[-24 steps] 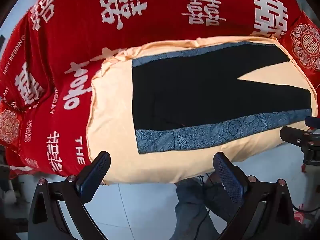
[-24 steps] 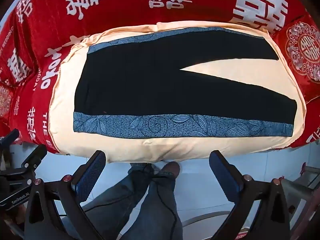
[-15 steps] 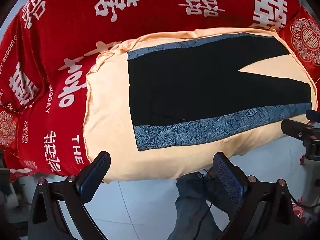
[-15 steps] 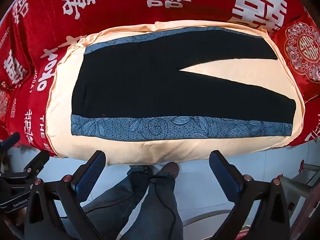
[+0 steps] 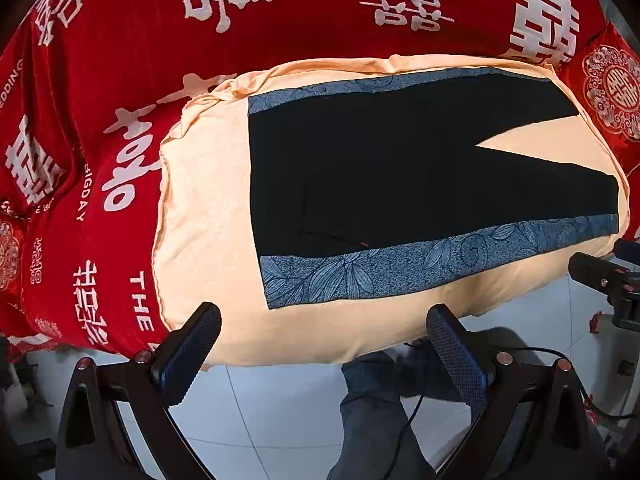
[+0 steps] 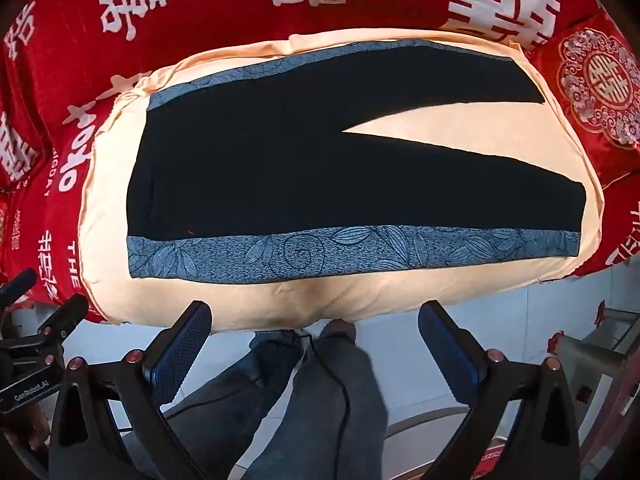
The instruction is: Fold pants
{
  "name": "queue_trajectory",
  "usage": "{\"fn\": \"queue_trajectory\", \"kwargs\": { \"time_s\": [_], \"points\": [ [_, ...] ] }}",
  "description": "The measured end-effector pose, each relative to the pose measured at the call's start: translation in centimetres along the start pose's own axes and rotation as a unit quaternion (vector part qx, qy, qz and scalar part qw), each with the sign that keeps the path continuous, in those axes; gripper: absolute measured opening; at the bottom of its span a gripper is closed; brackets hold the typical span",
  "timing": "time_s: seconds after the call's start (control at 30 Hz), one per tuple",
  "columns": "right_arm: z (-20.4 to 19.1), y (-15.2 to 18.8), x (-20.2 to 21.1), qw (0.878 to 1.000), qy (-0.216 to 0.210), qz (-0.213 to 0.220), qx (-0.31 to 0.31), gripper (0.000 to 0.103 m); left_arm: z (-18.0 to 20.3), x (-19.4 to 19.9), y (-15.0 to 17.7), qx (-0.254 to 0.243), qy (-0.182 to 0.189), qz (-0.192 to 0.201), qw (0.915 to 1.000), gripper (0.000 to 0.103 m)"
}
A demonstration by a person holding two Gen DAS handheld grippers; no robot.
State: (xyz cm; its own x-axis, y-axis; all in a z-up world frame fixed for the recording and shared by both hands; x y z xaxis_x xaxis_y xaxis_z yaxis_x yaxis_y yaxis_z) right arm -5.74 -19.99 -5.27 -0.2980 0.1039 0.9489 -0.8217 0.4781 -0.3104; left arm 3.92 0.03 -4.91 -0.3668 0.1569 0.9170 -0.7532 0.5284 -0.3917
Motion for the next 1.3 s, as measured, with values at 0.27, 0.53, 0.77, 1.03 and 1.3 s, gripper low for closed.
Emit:
{"fn": "queue_trajectory", "kwargs": {
  "time_s": [0.27, 0.53, 0.77, 1.03, 1.3],
  "points": [
    [2.2, -1.5, -1.0, 1.0, -0.017, -0.016, 0.006, 0.103, 2.1, -0.8, -1.0, 0.012, -0.02, -0.012, 0.9997, 0.103],
    [5.4, -3.7, -2.2, 0.996, -0.053, -0.038, 0.055, 0.103, 5.5, -0.8, -2.7, 0.055, -0.062, -0.019, 0.9964, 0.103],
    [8.2, -4.3, -3.8, 0.993, -0.065, -0.057, 0.077, 0.103, 7.5, -1.8, -2.4, 0.094, -0.082, -0.043, 0.9912, 0.103],
    [8.3, -3.1, -6.9, 0.992, -0.071, -0.075, 0.07, 0.103, 7.4, -4.6, -0.7, 0.097, -0.072, -0.062, 0.9907, 0.103],
    [6.8, -0.8, -10.4, 0.993, -0.075, -0.072, 0.048, 0.103, 6.9, -7.6, 1.1, 0.078, -0.059, -0.061, 0.9933, 0.103]
  ]
}}
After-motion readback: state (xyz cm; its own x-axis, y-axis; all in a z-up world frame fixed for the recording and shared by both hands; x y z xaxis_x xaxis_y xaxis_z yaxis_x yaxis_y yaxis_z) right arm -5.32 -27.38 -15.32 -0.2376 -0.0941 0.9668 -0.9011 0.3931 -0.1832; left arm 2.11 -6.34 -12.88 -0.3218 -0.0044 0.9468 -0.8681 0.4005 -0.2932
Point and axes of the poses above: each gripper's, at about its wrist camera, not at the fingertips, and x roughly against the way its jaws point, z to its right, y to its underside, the point moved 2 cm from there along -x, roughly the way its jaws point, and after that the axes turned 13 degrees about z, right-handed, at the moved point
